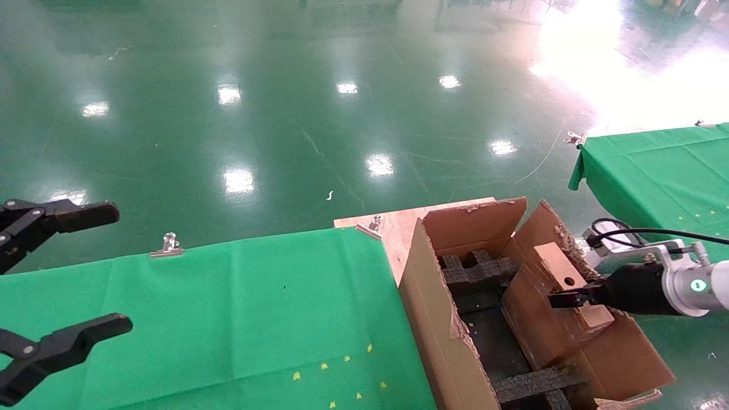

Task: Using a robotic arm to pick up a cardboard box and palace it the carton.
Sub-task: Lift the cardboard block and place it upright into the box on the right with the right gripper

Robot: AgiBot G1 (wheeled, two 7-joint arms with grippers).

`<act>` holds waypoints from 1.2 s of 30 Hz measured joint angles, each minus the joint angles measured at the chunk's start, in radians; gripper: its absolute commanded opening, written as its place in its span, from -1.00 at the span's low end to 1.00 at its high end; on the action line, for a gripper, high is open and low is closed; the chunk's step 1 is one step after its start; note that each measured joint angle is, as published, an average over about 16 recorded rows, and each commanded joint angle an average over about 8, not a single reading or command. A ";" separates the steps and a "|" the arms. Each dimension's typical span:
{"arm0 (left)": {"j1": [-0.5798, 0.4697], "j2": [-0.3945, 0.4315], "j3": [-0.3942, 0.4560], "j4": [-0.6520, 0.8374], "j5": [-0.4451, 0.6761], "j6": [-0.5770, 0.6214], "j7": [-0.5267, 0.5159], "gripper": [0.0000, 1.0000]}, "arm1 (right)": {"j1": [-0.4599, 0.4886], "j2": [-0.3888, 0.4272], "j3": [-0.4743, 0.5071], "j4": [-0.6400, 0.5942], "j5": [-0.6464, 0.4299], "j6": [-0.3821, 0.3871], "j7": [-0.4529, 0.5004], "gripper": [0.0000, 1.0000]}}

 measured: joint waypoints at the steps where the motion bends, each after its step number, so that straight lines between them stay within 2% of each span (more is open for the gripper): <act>1: 0.000 0.000 0.000 0.000 0.000 0.000 0.000 1.00 | -0.005 -0.007 0.000 -0.008 0.003 0.002 -0.005 -1.00; 36: 0.000 0.000 0.000 0.000 0.000 0.000 0.000 1.00 | -0.144 -0.242 0.032 -0.354 0.104 0.000 -0.199 -1.00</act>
